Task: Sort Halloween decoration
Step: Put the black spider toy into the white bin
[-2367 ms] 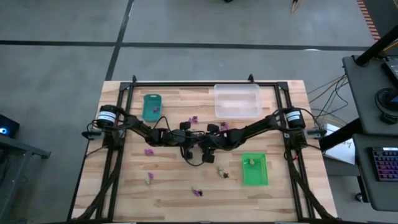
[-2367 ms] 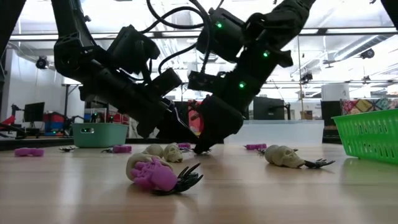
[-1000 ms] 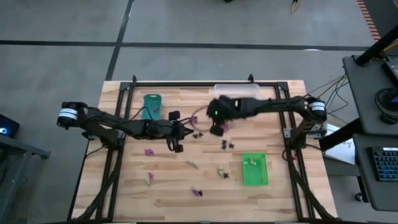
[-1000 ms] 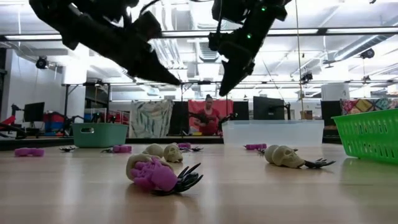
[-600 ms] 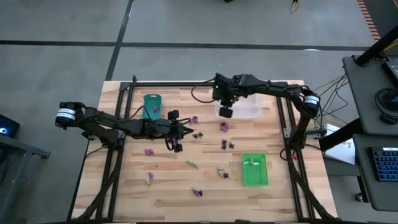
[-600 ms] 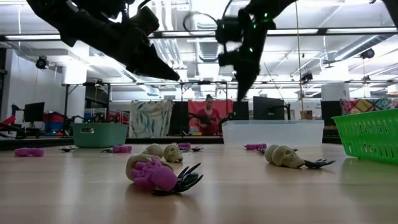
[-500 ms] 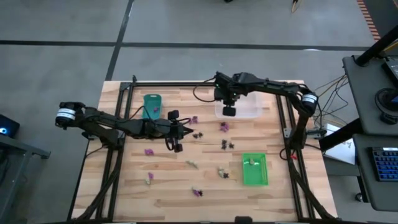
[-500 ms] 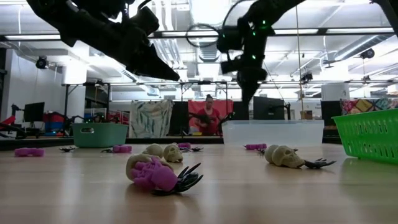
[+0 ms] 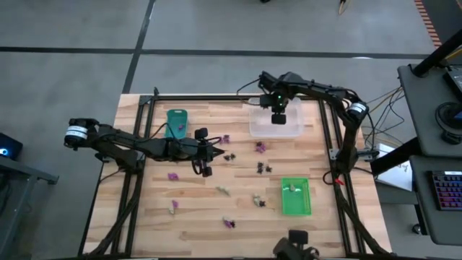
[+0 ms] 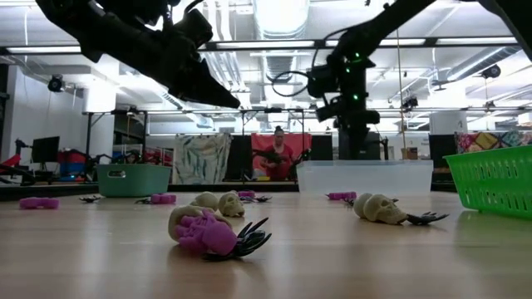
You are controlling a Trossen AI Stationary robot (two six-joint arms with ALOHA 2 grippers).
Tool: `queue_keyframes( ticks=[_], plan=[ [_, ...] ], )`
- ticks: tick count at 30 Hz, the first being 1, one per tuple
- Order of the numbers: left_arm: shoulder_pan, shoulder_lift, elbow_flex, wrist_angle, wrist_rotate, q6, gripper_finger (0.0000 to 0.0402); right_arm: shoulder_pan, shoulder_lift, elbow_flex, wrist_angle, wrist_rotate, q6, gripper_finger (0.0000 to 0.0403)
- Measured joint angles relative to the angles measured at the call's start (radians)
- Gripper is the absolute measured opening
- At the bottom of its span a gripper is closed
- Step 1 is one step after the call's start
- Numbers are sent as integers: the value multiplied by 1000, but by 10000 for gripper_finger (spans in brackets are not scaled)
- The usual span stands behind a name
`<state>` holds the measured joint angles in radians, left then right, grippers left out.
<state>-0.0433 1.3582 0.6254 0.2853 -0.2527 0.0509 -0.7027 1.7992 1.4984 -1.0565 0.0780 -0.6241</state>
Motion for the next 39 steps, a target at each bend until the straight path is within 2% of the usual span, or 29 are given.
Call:
queue_keyframes(
  ticks=[12, 22, 25, 33, 39],
  plan=[
    [0, 0, 0, -16, -1, 0, 0, -157, 0, -127, 71, 0, 74, 13],
    [0, 0, 0, -16, -3, 0, 0, -213, 0, -191, 173, 1, 166, 13],
    [0, 0, 0, -16, -3, 0, 0, -215, 0, -191, 175, 1, 263, 13],
    [0, 0, 0, -16, -3, 0, 0, -215, 0, -188, 168, 0, 722, 13],
    [0, 0, 0, -17, -3, -4, 0, -215, 0, -189, 130, 0, 776, 16]
  ],
)
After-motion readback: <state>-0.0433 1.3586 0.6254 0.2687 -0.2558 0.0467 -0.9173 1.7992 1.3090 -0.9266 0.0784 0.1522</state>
